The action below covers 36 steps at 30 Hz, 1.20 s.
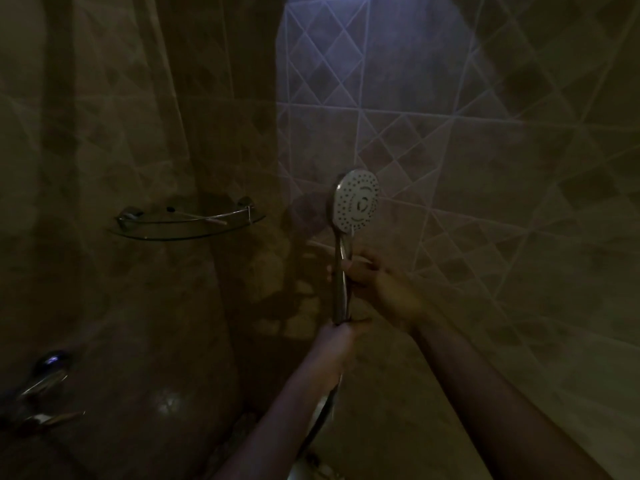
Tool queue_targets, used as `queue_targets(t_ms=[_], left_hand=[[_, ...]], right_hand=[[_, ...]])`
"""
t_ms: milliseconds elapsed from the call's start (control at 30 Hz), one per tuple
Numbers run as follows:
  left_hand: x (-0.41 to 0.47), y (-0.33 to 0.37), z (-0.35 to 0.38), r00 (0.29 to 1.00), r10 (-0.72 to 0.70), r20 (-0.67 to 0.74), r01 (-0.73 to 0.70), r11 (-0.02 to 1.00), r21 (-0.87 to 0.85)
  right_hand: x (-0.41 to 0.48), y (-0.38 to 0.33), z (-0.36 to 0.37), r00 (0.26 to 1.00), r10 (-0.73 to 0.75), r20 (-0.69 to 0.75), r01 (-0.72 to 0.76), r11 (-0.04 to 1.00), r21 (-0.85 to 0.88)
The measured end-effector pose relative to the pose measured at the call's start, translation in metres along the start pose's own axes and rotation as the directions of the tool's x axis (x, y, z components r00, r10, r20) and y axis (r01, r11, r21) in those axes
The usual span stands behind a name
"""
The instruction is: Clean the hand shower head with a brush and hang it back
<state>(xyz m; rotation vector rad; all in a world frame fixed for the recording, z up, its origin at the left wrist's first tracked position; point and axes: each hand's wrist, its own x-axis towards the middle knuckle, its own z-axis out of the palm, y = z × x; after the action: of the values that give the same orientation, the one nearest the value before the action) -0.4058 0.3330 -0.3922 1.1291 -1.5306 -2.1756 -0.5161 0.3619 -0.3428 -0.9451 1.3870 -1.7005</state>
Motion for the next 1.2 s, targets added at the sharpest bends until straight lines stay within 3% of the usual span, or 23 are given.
queue_targets(t_ms=[167, 300, 400, 533, 600, 767, 833, 967, 1067, 1200], left_hand=[[0.005, 0.000, -0.001, 1.000, -0.028, -0.005, 0.028, 0.999, -0.026], [0.006, -0.002, 0.001, 0.998, -0.047, -0.029, 0.047, 0.999, -0.005], [0.009, -0.005, -0.001, 0.998, -0.038, -0.056, 0.038, 0.999, -0.006], [0.003, -0.005, -0.002, 0.999, -0.016, -0.035, 0.015, 1.000, -0.005], [0.003, -0.004, -0.002, 1.000, -0.010, -0.029, 0.010, 1.000, -0.011], [-0.001, -0.001, -0.003, 0.999, 0.021, -0.034, -0.020, 0.999, 0.050], [-0.002, 0.000, -0.004, 1.000, 0.024, -0.020, -0.023, 0.999, 0.040], [-0.004, -0.001, -0.005, 0.999, 0.039, 0.015, -0.039, 0.999, 0.032], [-0.007, -0.003, -0.003, 0.999, 0.040, 0.023, -0.040, 0.999, -0.002], [-0.005, -0.006, -0.005, 0.999, 0.033, 0.030, -0.033, 0.999, -0.011]], right_hand=[[0.001, 0.000, -0.002, 0.999, -0.032, -0.034, 0.025, 0.982, -0.189], [0.001, 0.000, 0.000, 0.983, -0.160, -0.093, 0.100, 0.883, -0.459], [0.003, -0.002, -0.003, 0.991, -0.086, -0.106, 0.045, 0.939, -0.342], [0.003, -0.001, -0.003, 0.999, 0.028, 0.025, -0.025, 0.992, -0.120], [0.003, 0.001, 0.000, 1.000, 0.009, -0.008, -0.010, 0.990, -0.141], [0.001, 0.001, 0.004, 0.984, -0.164, -0.074, 0.112, 0.880, -0.462], [0.003, 0.000, -0.001, 0.986, -0.154, -0.061, 0.115, 0.901, -0.418], [-0.001, -0.005, -0.002, 0.999, 0.001, 0.041, 0.006, 0.988, -0.157], [-0.004, -0.005, 0.002, 0.999, -0.010, 0.042, 0.017, 0.986, -0.168], [-0.006, -0.004, 0.009, 0.984, -0.178, -0.026, 0.154, 0.908, -0.389]])
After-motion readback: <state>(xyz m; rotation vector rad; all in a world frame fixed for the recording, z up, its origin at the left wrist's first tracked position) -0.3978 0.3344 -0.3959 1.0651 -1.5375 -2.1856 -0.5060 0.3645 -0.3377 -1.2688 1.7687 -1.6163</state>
